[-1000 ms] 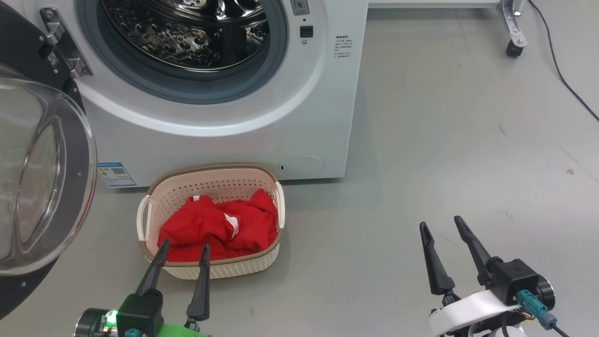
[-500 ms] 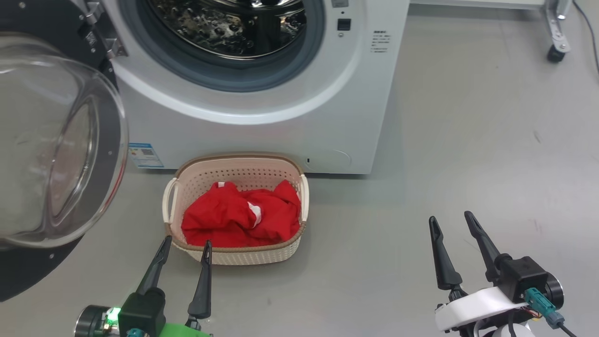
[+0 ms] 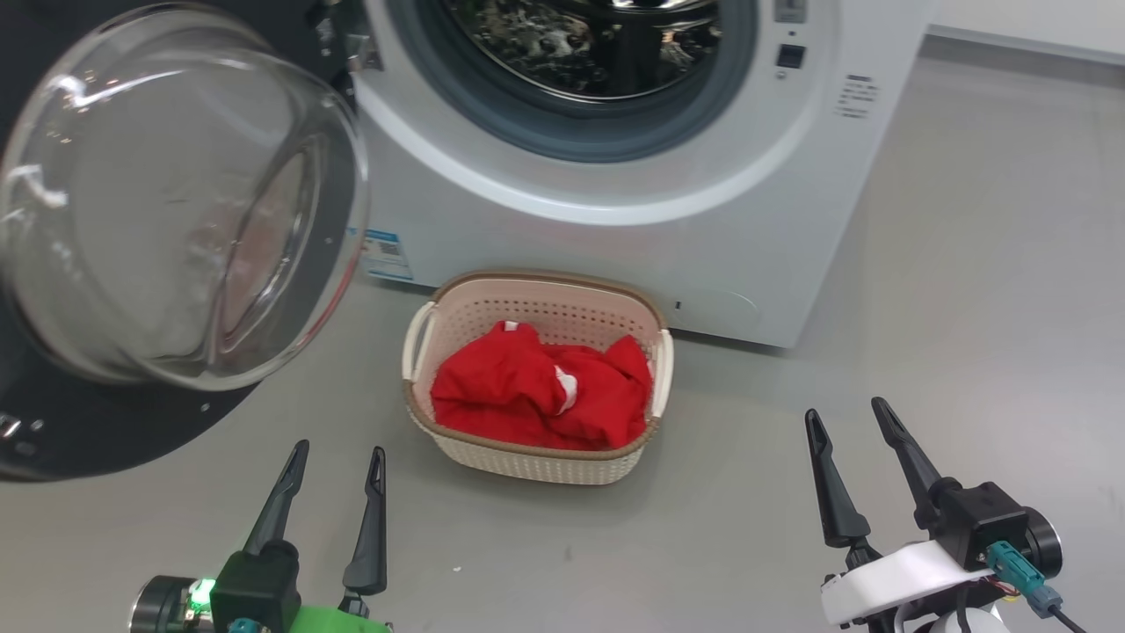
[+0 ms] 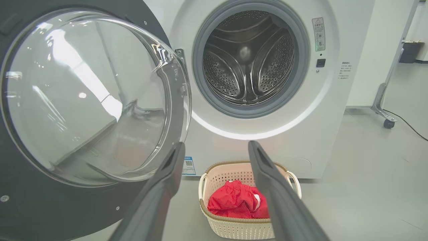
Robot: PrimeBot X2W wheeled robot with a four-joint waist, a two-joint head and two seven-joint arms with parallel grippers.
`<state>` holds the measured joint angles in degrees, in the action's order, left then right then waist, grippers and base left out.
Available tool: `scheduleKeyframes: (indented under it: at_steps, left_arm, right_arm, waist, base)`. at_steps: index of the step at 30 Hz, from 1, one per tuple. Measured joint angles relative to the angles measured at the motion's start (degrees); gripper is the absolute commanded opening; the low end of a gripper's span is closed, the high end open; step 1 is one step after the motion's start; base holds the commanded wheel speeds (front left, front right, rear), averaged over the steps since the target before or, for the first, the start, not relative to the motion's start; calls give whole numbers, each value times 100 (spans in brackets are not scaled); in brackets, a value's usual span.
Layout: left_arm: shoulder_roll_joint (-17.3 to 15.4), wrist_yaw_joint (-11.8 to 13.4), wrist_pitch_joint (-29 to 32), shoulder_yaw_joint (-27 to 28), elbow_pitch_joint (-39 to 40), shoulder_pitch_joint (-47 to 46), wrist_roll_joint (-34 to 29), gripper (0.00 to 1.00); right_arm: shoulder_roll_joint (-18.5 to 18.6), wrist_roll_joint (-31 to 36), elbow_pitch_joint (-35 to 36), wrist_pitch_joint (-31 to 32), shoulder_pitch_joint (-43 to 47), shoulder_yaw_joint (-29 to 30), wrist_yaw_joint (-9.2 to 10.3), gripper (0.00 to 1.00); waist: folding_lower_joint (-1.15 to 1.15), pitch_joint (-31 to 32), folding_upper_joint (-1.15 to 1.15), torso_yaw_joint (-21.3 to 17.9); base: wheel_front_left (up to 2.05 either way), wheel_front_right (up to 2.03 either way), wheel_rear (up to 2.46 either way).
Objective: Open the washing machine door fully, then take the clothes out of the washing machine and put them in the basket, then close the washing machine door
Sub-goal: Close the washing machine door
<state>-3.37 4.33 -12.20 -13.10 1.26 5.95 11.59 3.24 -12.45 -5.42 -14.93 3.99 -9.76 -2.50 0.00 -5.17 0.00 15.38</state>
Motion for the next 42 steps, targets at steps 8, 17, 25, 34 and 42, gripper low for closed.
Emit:
scheduleKeyframes:
  at_steps: [8, 17, 25, 34, 42]
  left_arm:
    - [4, 49, -47, 7, -7, 4, 59, 100]
    - [12, 68, -52, 64, -31, 14, 153, 100]
    - [21, 100, -99, 175, -35, 27, 179, 100]
    - [21, 100, -100, 169, -35, 27, 194, 100]
    - [20, 98, -105, 146, -55, 27, 194, 0]
  right_arm:
    - [14, 51, -12, 0, 7, -5, -45, 100]
    - [11, 76, -23, 0, 17, -97, -57, 100]
    - [2, 110, -80, 0, 17, -218, -97, 100]
    - [1, 110, -111, 0, 16, -222, -97, 100]
    - [0, 110, -114, 0, 16, -222, -96, 100]
  waist:
    - [0, 38, 0, 635]
    - [0, 82, 0, 1299]
    - [0, 110, 0, 1535]
    - [0, 124, 0, 1489]
    - [0, 140, 0, 1455]
  base:
    - [0, 0, 0]
    - [0, 0, 0]
    - [0, 0, 0]
    - [0, 0, 0]
    - [0, 0, 0]
